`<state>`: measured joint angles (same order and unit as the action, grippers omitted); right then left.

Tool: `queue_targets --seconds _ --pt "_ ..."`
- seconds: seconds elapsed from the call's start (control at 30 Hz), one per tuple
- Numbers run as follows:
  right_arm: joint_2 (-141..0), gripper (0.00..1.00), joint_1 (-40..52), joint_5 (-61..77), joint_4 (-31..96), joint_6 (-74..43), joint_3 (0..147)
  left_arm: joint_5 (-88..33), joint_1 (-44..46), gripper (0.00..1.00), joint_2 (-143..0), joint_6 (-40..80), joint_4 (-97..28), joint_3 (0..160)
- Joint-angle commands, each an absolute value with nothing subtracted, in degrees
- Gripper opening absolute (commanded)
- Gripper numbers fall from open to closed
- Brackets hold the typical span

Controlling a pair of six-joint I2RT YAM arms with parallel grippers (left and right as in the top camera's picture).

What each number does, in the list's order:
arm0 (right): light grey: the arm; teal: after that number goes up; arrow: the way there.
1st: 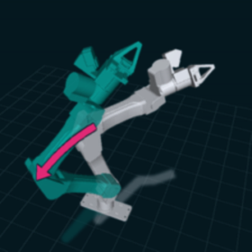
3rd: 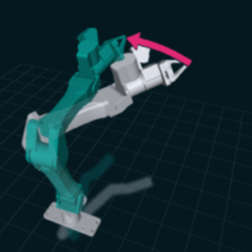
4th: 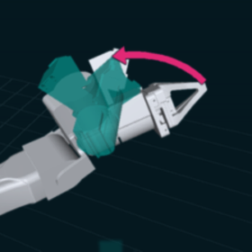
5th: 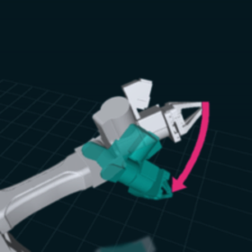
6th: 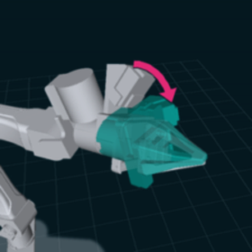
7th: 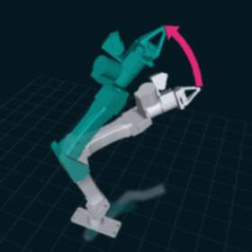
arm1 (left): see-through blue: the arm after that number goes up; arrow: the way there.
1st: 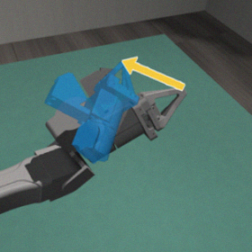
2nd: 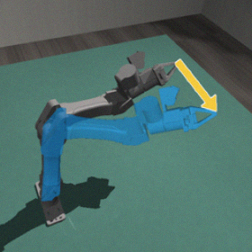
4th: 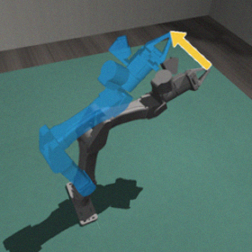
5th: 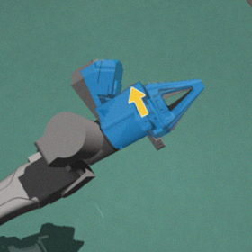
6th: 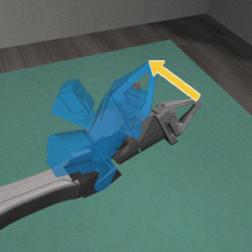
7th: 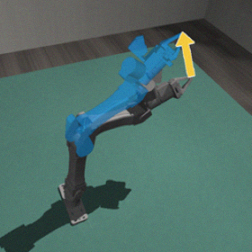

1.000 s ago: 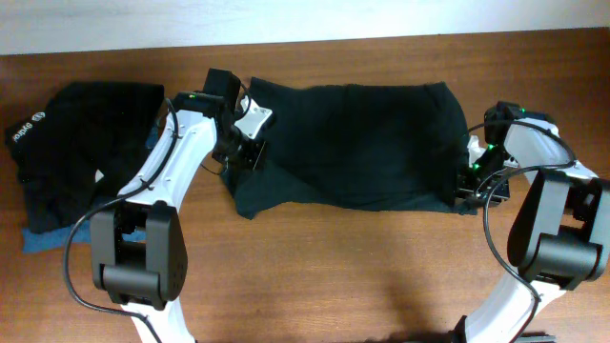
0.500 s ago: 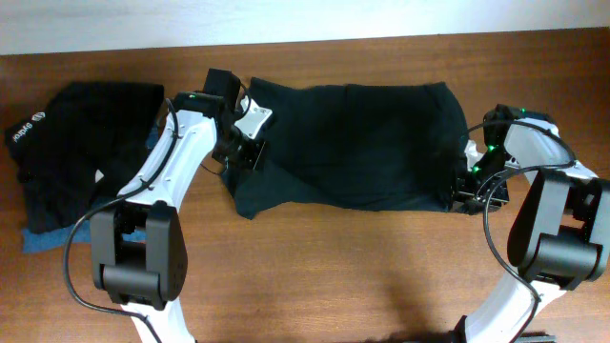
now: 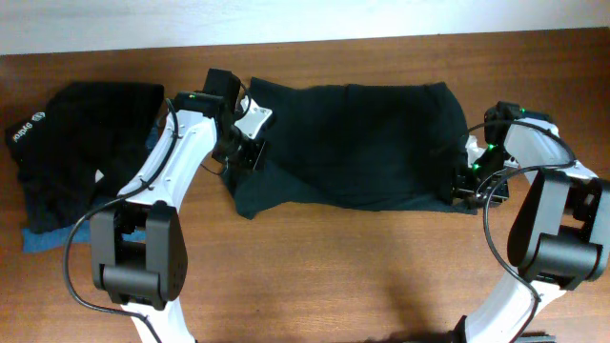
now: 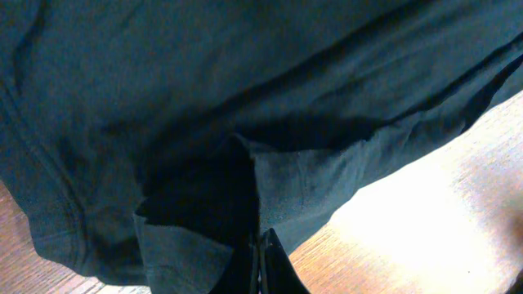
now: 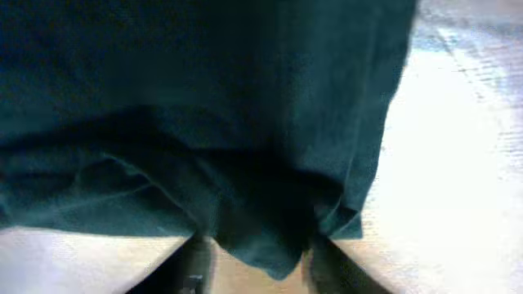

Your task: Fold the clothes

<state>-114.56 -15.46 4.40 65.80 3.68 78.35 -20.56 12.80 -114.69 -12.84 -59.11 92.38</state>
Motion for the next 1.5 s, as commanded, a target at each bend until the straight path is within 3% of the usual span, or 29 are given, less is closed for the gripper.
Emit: queue_targets --seconds 0.0,0.07,0.13,1.07,1.47 --pt "-114.61 0.19 -15.77 4.32 66.00 4.05 79.26 -20.16 12.75 0.01 -113.51 -13.41 -58.98 92.68" --pt "-114.61 0.08 -15.77 4.32 66.00 4.05 79.26 -20.16 12.75 0.01 -113.51 -13.41 -58.98 92.68" --pt "-114.61 0.04 -15.77 4.32 66.00 4.05 79.24 -20.14 12.75 0.01 -113.49 -13.41 -58.98 92.68" --pt "-112.09 0.04 -15.94 3.57 68.99 1.78 90.67 -19.29 8.71 0.00 -113.43 -13.41 -53.08 97.47" --pt "-112.09 0.04 -23.14 0.43 65.56 -2.46 90.67 -19.29 9.21 0.01 -113.43 -13.41 -51.35 97.45"
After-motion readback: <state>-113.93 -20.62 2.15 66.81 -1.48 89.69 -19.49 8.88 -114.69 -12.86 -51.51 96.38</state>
